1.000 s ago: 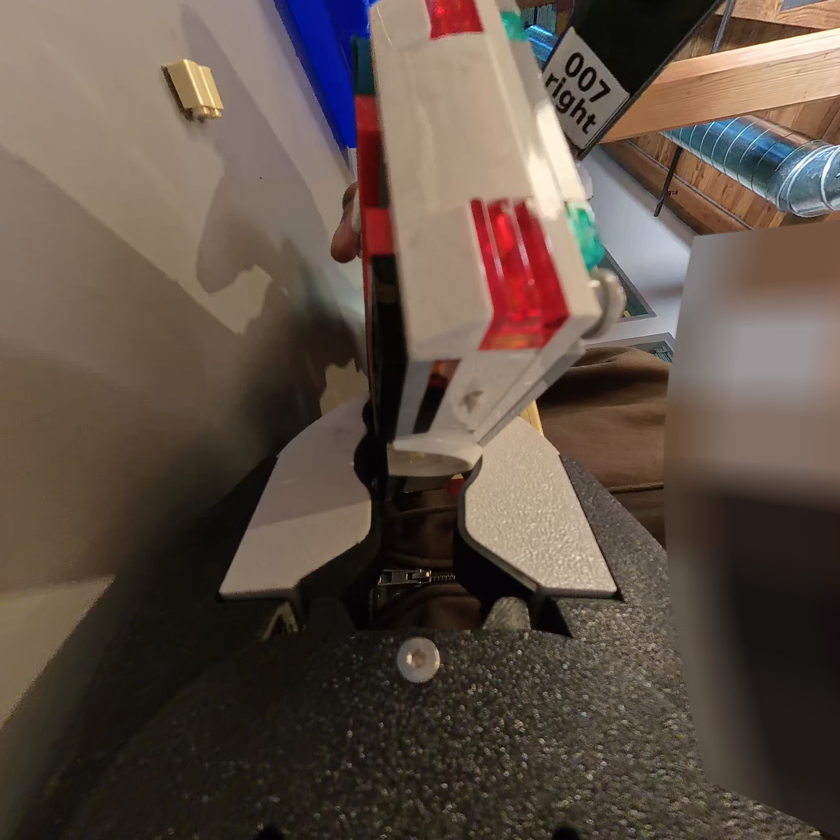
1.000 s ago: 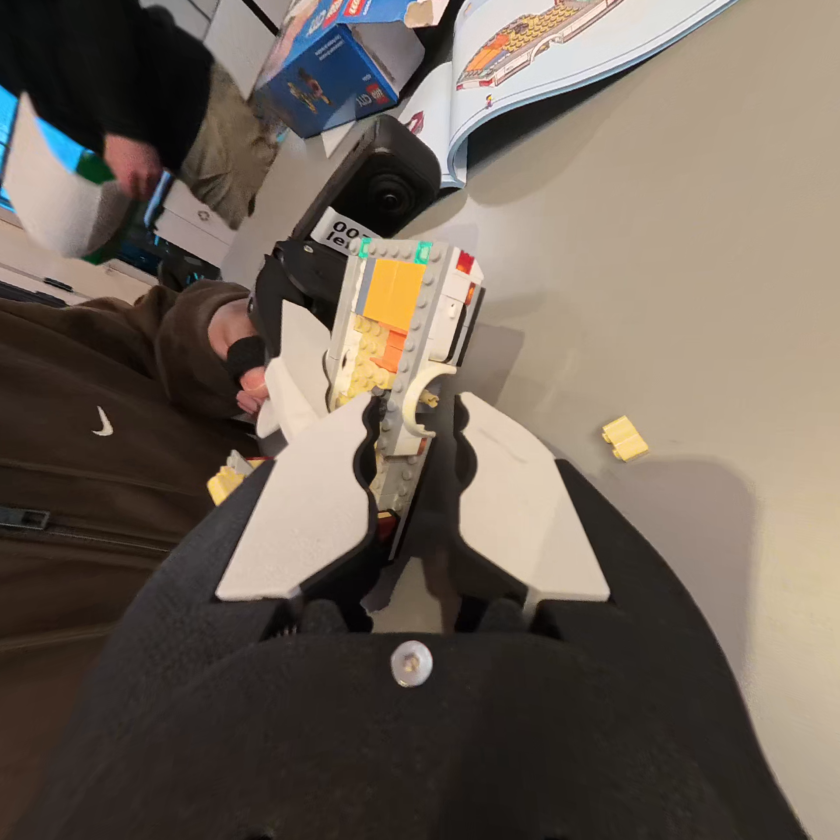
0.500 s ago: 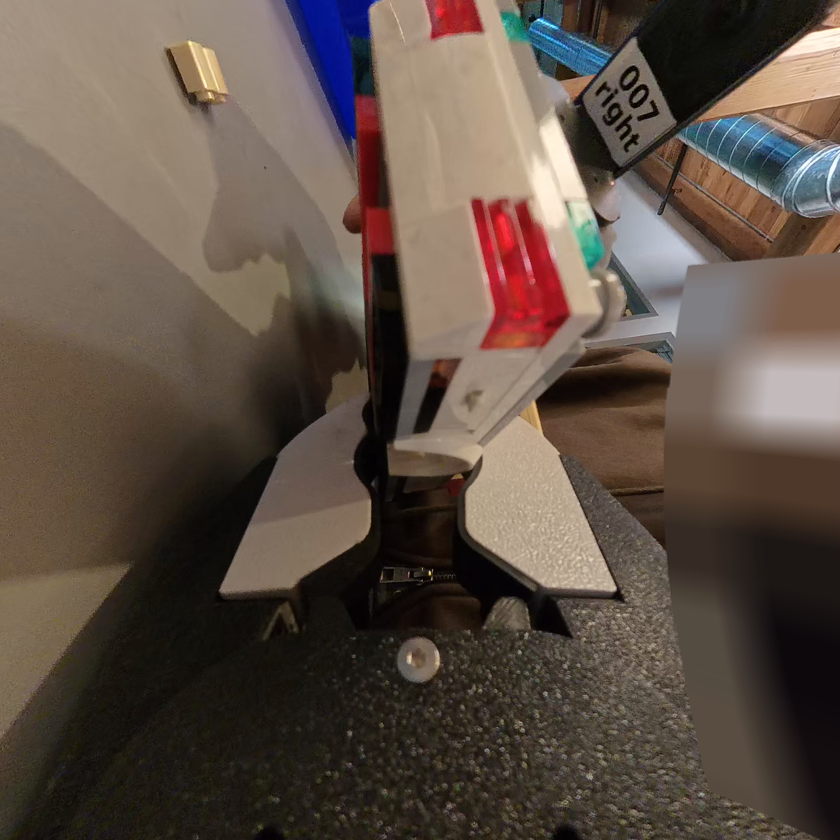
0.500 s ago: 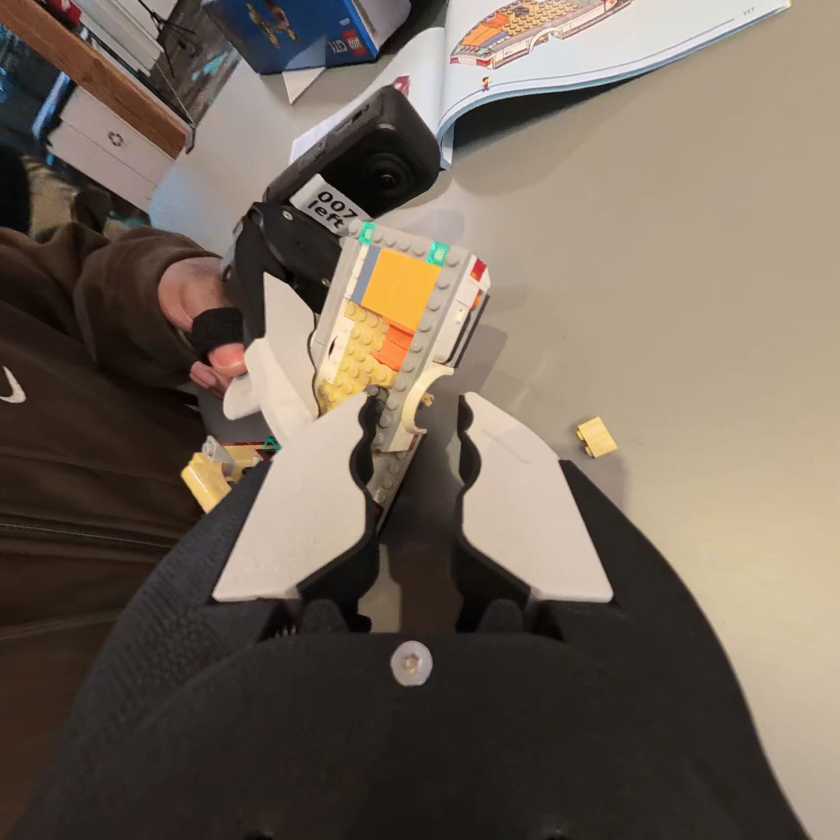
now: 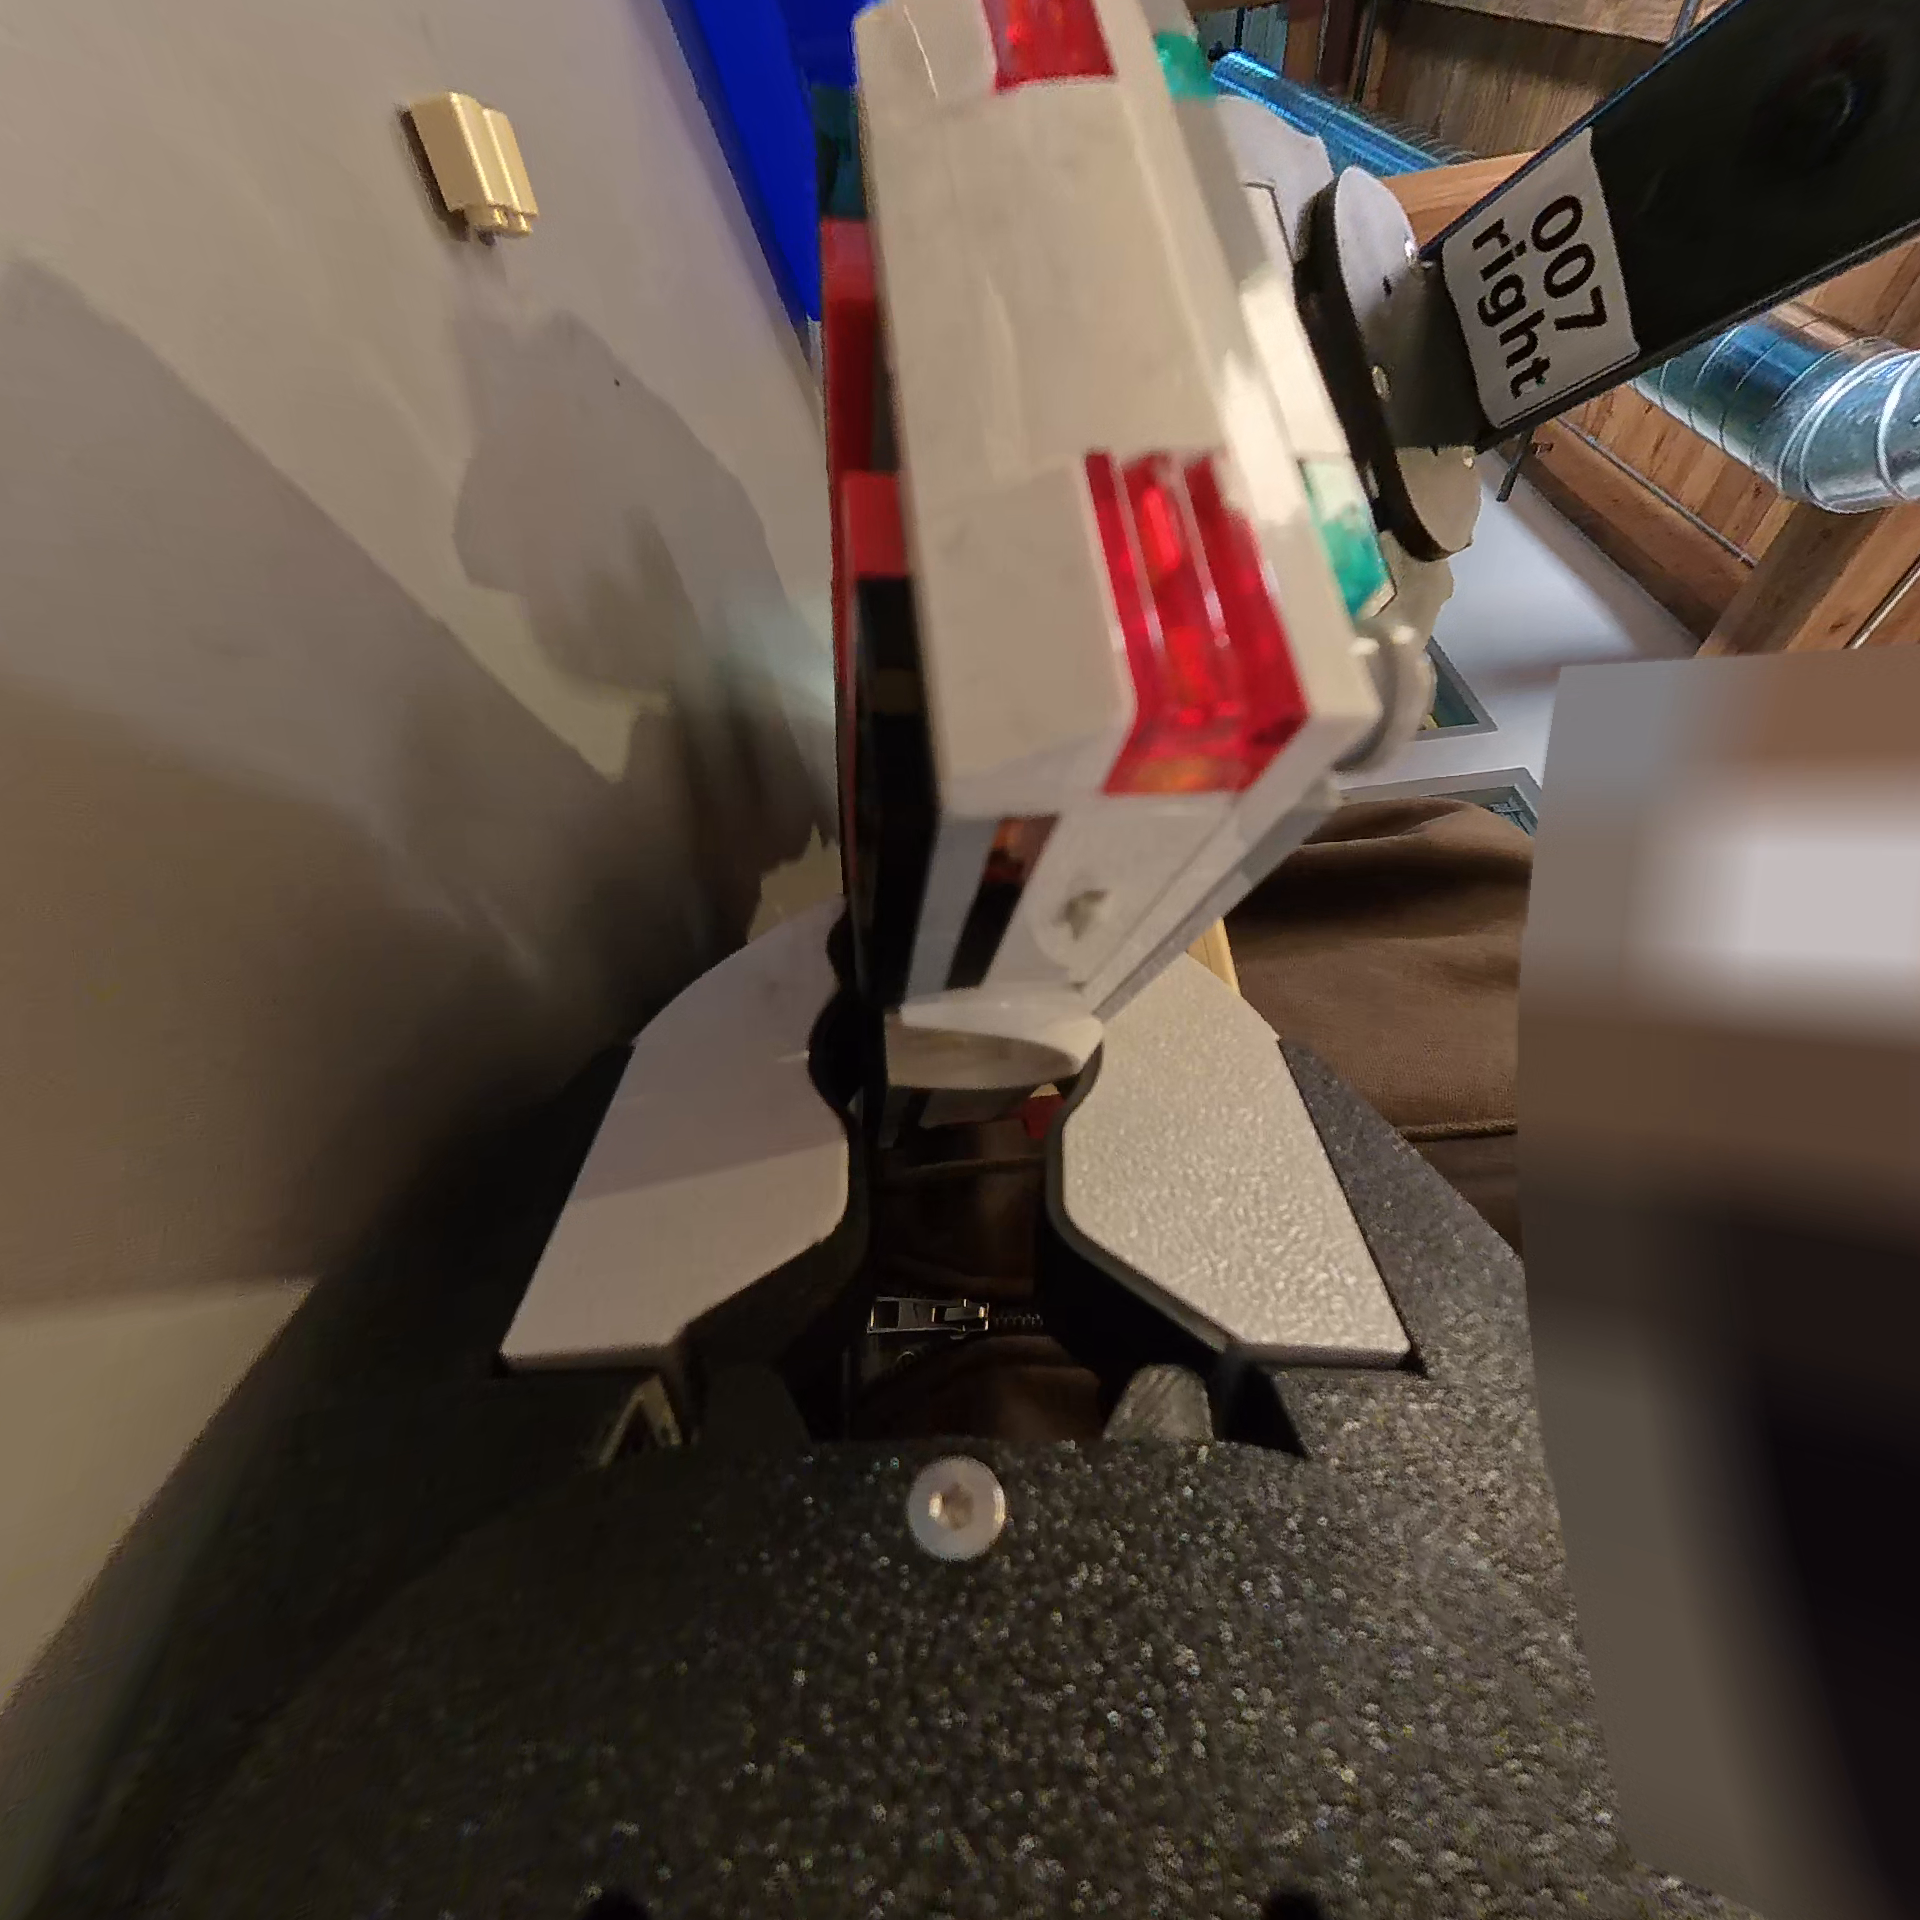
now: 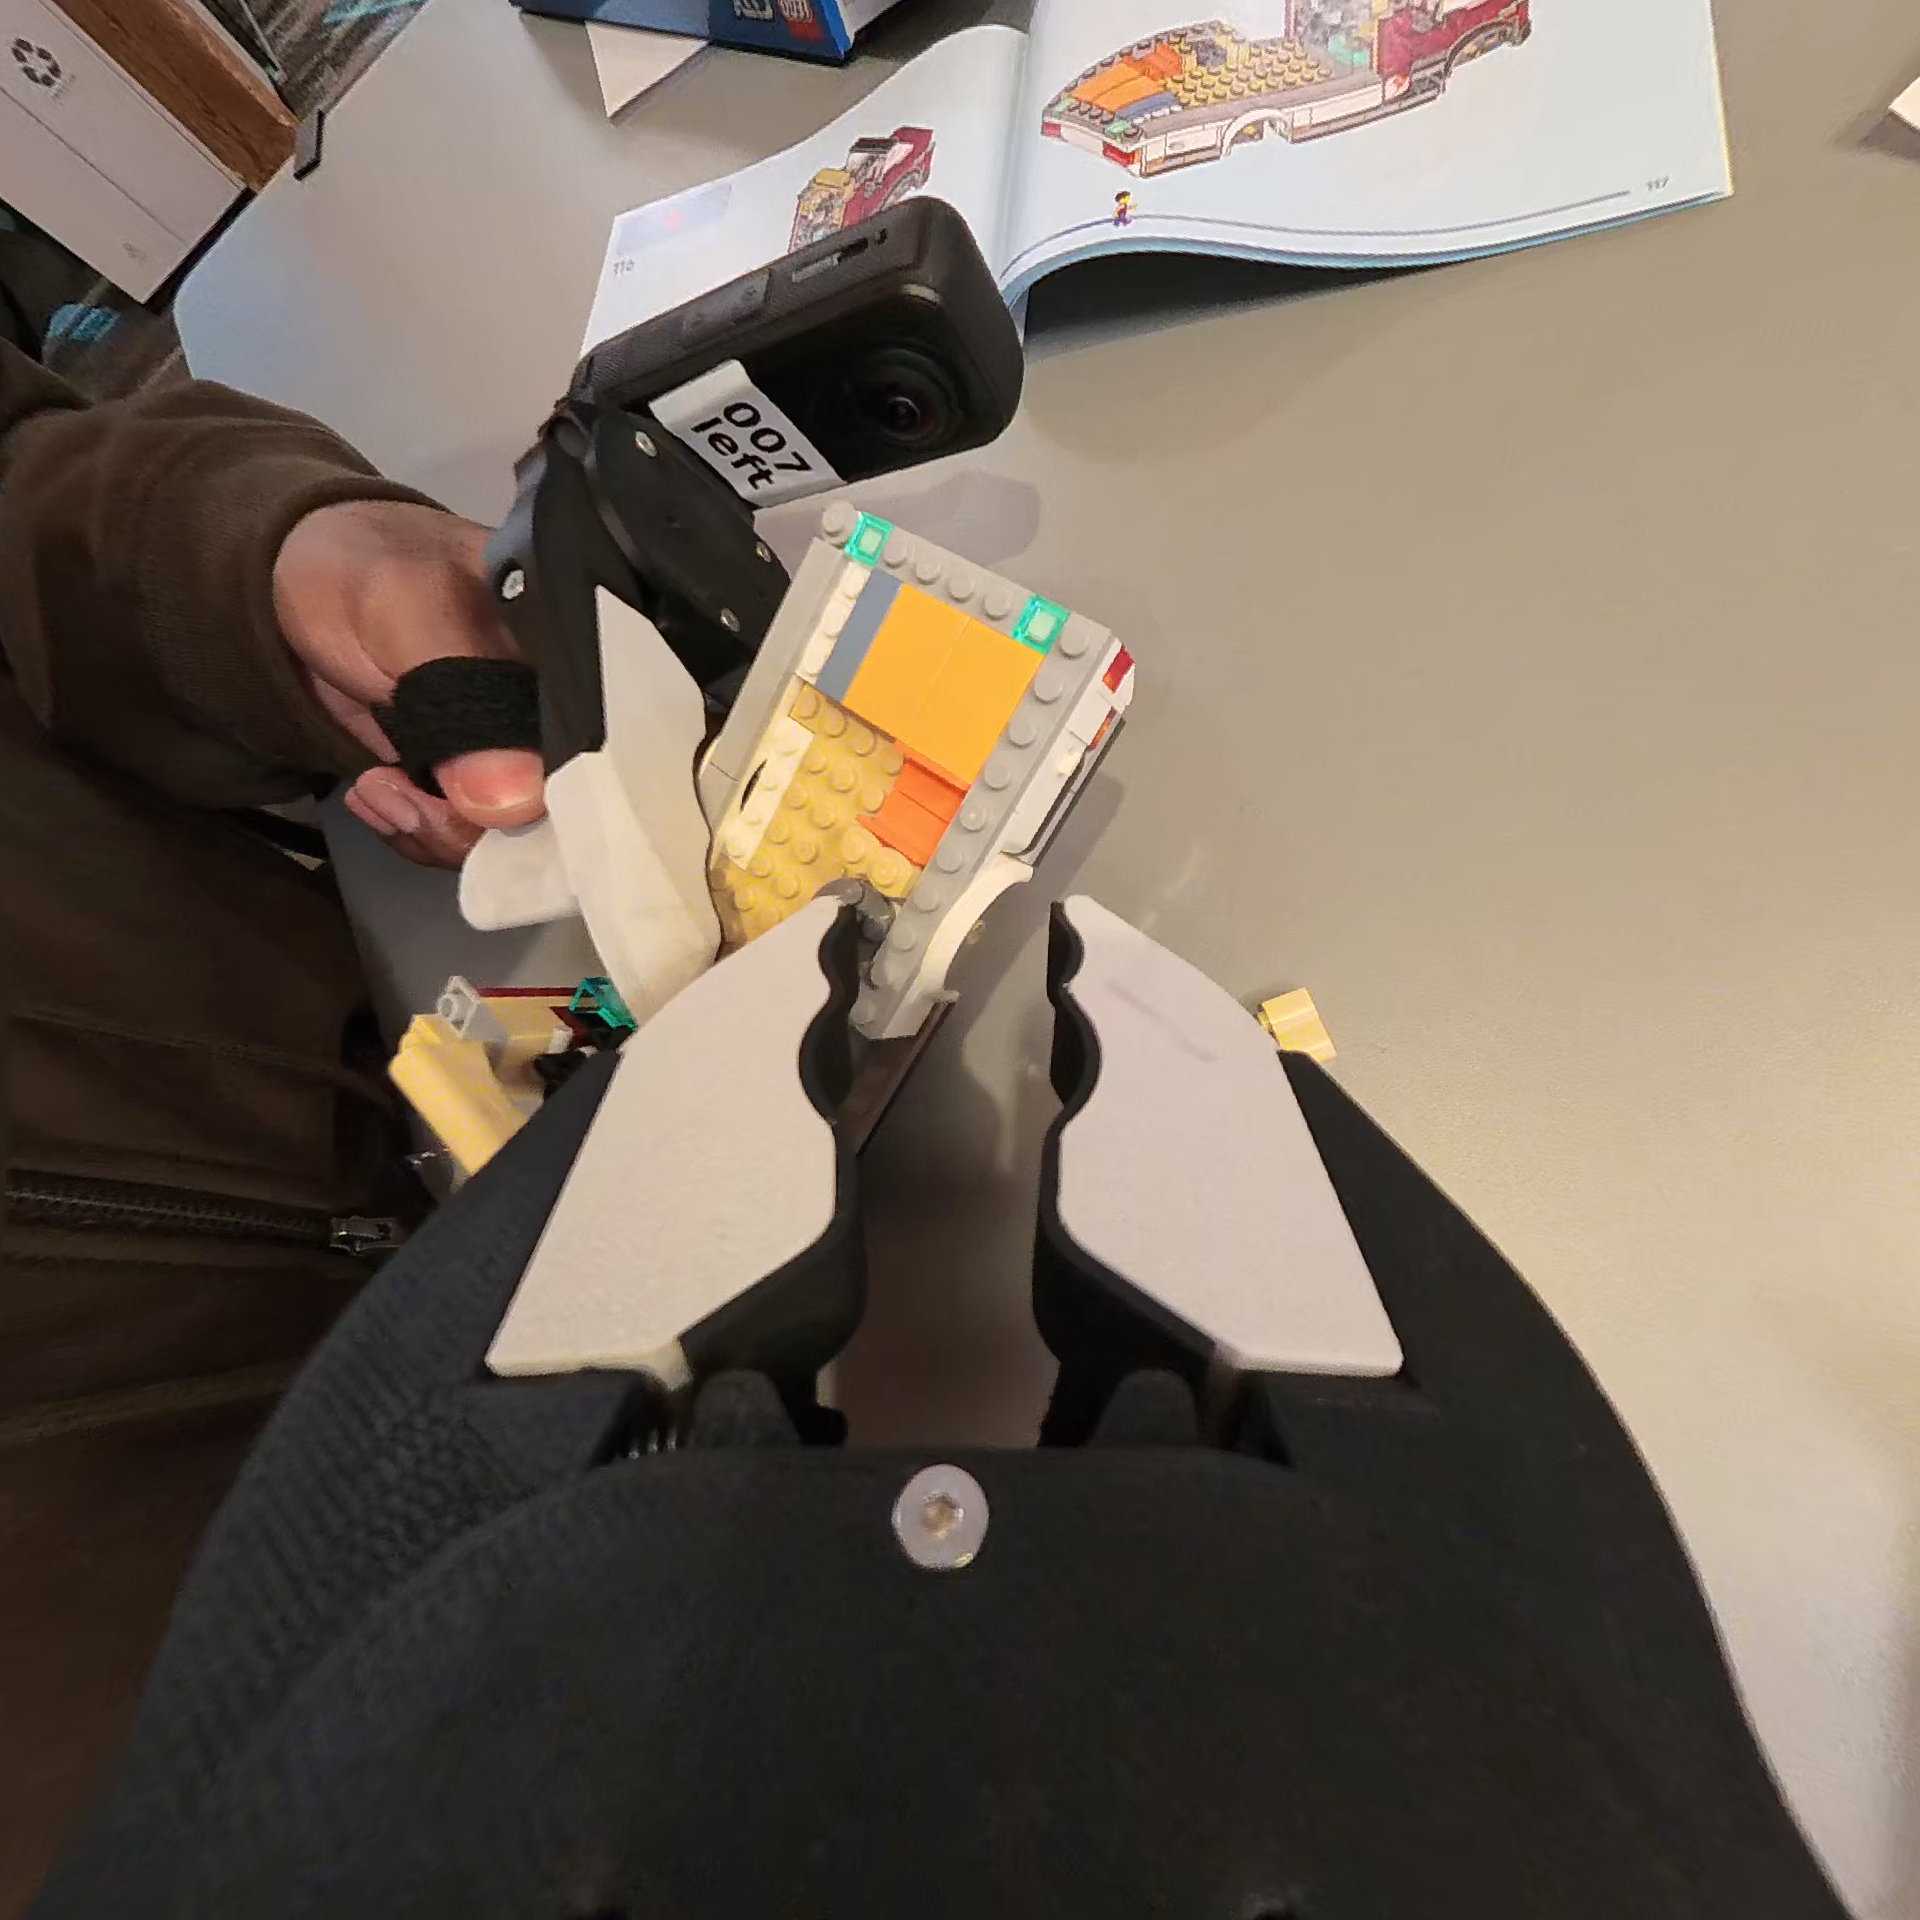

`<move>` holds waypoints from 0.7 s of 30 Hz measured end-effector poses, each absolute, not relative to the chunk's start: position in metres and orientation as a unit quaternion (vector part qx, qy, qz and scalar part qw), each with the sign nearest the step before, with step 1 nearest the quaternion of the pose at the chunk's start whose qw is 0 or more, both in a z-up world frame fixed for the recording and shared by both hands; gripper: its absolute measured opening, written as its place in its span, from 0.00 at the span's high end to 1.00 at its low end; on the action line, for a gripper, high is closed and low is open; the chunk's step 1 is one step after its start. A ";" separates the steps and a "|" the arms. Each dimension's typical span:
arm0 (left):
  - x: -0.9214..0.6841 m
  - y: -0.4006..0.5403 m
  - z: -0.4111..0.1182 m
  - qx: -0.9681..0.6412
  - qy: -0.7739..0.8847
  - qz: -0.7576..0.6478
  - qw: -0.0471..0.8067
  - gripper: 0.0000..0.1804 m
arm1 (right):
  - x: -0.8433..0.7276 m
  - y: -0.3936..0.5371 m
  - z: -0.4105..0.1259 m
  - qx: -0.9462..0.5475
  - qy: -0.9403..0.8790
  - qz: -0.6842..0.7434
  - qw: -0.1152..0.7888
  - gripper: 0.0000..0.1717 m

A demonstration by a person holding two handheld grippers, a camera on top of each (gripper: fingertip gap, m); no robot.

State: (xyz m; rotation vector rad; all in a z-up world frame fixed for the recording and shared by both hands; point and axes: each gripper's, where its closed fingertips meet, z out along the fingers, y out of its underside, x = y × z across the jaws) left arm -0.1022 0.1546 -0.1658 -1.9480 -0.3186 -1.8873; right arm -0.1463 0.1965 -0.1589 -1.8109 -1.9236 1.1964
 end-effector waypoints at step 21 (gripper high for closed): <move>-0.103 0.155 -0.166 -0.694 -0.123 -0.681 0.200 0.82 | -0.149 0.197 -0.160 -0.589 -0.710 0.353 0.157 0.79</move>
